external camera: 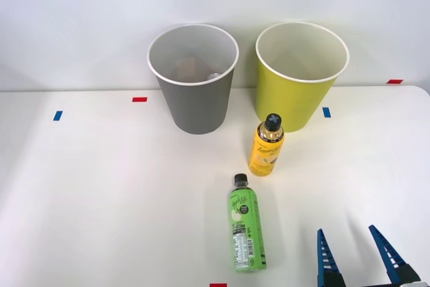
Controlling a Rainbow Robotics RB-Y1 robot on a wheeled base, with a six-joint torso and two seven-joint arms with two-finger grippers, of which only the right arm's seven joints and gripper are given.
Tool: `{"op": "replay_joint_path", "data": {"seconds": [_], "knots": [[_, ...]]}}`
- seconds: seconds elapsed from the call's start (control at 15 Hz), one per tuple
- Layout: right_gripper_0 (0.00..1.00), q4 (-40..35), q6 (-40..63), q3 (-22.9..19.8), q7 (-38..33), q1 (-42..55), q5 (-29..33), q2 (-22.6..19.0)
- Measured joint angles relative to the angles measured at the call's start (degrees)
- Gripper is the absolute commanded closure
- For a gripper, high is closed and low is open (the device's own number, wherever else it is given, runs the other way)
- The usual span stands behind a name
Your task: Put cans in the gray bin, plastic bottles in the light green bin
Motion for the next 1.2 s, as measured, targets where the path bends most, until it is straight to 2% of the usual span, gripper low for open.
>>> {"op": "replay_joint_path", "data": {"seconds": [1.2], "knots": [[0.0,0.0,0.0,0.0,0.0,0.0,0.0,0.0]]}}
